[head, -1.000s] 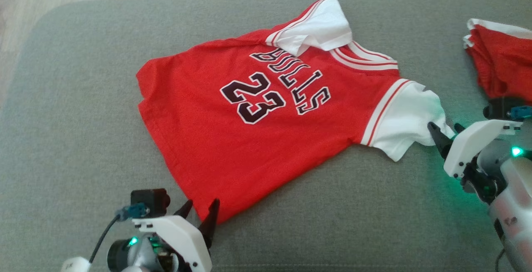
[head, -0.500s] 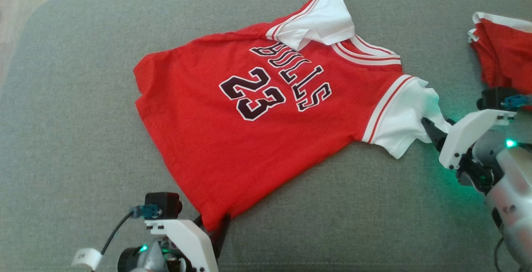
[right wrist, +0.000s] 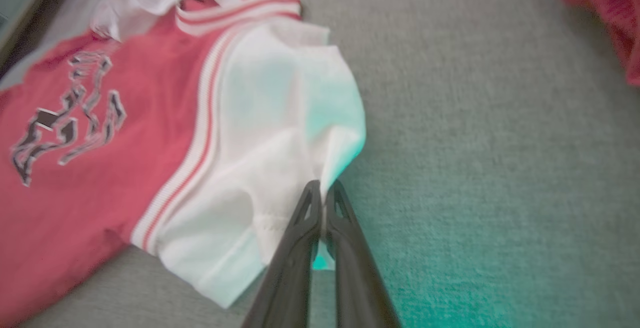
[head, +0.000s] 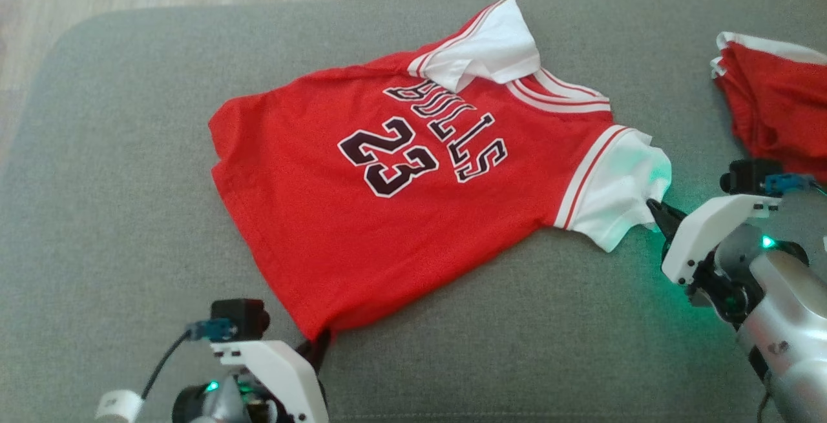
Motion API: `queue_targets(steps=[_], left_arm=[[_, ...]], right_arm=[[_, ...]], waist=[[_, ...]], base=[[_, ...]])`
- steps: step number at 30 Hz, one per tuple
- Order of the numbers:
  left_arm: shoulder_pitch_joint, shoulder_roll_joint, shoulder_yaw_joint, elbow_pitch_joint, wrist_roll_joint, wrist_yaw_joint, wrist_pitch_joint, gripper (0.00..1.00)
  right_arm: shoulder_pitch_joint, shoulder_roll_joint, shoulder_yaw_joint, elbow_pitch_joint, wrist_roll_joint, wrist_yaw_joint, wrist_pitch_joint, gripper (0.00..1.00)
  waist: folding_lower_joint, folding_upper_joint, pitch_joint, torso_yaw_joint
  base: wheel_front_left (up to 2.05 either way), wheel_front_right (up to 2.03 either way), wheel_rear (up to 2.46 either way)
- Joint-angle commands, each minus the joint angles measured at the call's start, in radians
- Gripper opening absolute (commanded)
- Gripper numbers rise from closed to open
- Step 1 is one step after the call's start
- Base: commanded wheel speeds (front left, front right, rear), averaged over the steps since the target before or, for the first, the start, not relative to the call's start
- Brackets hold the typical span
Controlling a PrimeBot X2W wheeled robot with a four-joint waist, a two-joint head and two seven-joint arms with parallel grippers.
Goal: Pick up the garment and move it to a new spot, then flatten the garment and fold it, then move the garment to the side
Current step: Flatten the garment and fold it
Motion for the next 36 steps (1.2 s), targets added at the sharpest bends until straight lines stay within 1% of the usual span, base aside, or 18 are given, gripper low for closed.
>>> queue_targets(steps=[1,6,7,8,11,15,19,23,26,27,30,36], left_arm=[[-0.033,0.018,0.040,-0.045,-0.001,-0.005,-0.018,0.00],[-0.027,0.039,0.073,-0.101,-0.008,-0.004,-0.058,0.00],[-0.030,0.052,0.090,-0.125,-0.010,-0.009,-0.078,0.00],[-0.036,0.062,0.099,-0.134,-0.008,-0.011,-0.088,0.00],[-0.074,0.089,0.121,-0.157,0.002,-0.014,-0.104,0.00],[-0.191,0.129,0.137,-0.143,0.012,-0.039,-0.104,0.00],[-0.389,0.147,0.132,-0.088,0.021,-0.071,-0.094,0.00],[-0.645,0.167,0.123,0.034,0.045,-0.100,-0.088,0.00],[-0.841,0.178,0.120,0.144,0.063,-0.114,-0.098,0.00],[-0.841,0.178,0.120,0.144,0.063,-0.114,-0.098,0.00],[-1.026,0.179,0.118,0.253,0.071,-0.125,-0.110,0.00],[-1.382,0.171,0.117,0.440,0.079,-0.139,-0.147,0.00]], right_arm=[[0.005,-0.020,0.011,-0.039,0.021,-0.001,-0.035,0.00],[0.025,-0.046,0.019,-0.127,0.078,-0.001,-0.145,0.00],[0.035,-0.058,0.024,-0.179,0.106,-0.001,-0.174,0.00],[0.039,-0.064,0.024,-0.206,0.121,-0.001,-0.188,0.00],[0.036,-0.081,0.020,-0.281,0.168,-0.001,-0.213,0.00],[-0.009,-0.100,0.015,-0.360,0.223,-0.001,-0.213,0.00],[-0.109,-0.118,-0.003,-0.417,0.268,-0.001,-0.208,0.00],[-0.262,-0.121,-0.016,-0.433,0.302,-0.001,-0.186,0.00],[-0.395,-0.108,-0.034,-0.414,0.327,-0.001,-0.177,0.00],[-0.395,-0.108,-0.034,-0.414,0.327,-0.001,-0.177,0.00],[-0.538,-0.088,-0.051,-0.378,0.352,-0.001,-0.167,0.00],[-0.854,-0.086,-0.079,-0.304,0.350,-0.001,-0.162,0.00]], waist=[[-0.0001,0.0000,-0.015,0.002],[-0.0001,0.0000,-0.052,-0.001],[-0.0001,0.0000,-0.061,-0.005],[-0.0001,0.0000,-0.063,-0.007],[-0.0001,0.0000,-0.056,-0.017],[-0.0001,0.0000,-0.012,-0.024],[-0.0001,0.0000,0.074,-0.022],[-0.0001,0.0000,0.170,-0.021],[-0.0001,0.0000,0.235,-0.022],[-0.0001,0.0000,0.235,-0.022],[-0.0001,0.0000,0.290,-0.022],[-0.0001,0.0000,0.373,-0.008]], base=[[0.00,0.00,0.00],[0.00,0.00,0.00],[0.00,0.00,0.00],[0.00,0.00,0.00],[0.00,0.00,0.00],[0.00,0.00,0.00],[0.00,0.00,0.00],[0.00,0.00,0.00],[0.00,0.00,0.00],[0.00,0.00,0.00],[0.00,0.00,0.00],[0.00,0.00,0.00]])
